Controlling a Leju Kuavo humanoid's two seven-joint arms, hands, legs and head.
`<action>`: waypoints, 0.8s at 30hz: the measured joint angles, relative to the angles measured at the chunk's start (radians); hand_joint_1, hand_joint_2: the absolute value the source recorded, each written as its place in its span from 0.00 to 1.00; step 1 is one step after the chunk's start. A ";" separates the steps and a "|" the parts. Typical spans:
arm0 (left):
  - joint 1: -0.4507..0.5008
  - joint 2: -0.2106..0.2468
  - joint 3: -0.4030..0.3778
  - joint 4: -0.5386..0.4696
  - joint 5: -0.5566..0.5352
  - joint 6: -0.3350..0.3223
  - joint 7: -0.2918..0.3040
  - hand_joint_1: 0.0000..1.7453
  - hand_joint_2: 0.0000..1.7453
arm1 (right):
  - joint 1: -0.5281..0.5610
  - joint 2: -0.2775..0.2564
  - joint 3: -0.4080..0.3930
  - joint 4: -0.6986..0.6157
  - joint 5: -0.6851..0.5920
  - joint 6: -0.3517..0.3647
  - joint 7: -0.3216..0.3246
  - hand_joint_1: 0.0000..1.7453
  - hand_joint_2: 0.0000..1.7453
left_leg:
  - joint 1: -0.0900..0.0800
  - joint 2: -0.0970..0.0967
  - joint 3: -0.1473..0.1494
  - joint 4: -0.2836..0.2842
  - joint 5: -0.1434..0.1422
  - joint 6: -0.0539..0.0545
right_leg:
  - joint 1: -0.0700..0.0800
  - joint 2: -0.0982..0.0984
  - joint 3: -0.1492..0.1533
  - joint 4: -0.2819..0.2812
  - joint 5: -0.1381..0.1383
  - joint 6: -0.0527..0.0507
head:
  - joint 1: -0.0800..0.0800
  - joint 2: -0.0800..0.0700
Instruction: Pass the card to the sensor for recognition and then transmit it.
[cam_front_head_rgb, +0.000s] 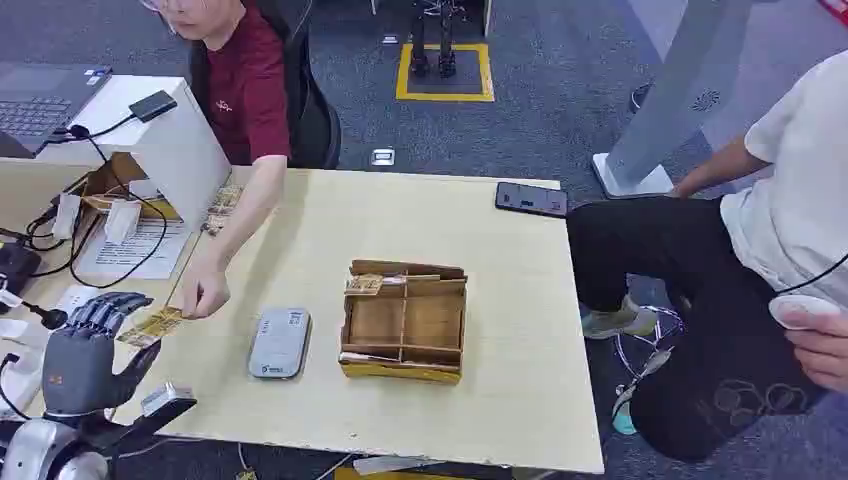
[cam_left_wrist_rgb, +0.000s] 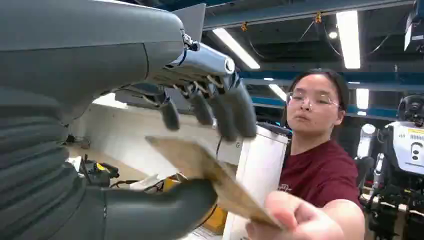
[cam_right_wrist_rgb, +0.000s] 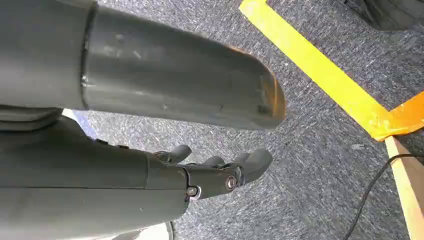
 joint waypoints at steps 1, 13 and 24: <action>0.000 0.000 0.000 0.000 0.000 0.000 0.000 1.00 1.00 | 0.000 0.000 0.000 0.000 0.000 0.000 0.000 0.00 0.00 | 0.000 0.000 0.000 0.000 0.000 0.000 | 0.000 0.000 0.000 0.000 0.000 0.000 | 0.000 0.000; 0.000 0.001 0.000 0.000 0.011 -0.003 -0.001 1.00 1.00 | 0.000 0.000 0.000 0.000 0.000 0.000 0.000 0.00 0.00 | 0.000 0.000 0.000 0.000 0.000 0.000 | 0.000 0.000 0.000 0.000 0.000 0.000 | 0.000 0.000; -0.003 0.001 0.000 0.000 0.275 -0.267 -0.037 1.00 1.00 | 0.001 0.000 0.000 0.000 -0.004 -0.008 0.000 0.00 0.00 | 0.000 0.000 0.000 0.000 0.000 0.000 | 0.000 0.000 0.000 0.000 0.000 0.000 | 0.000 0.000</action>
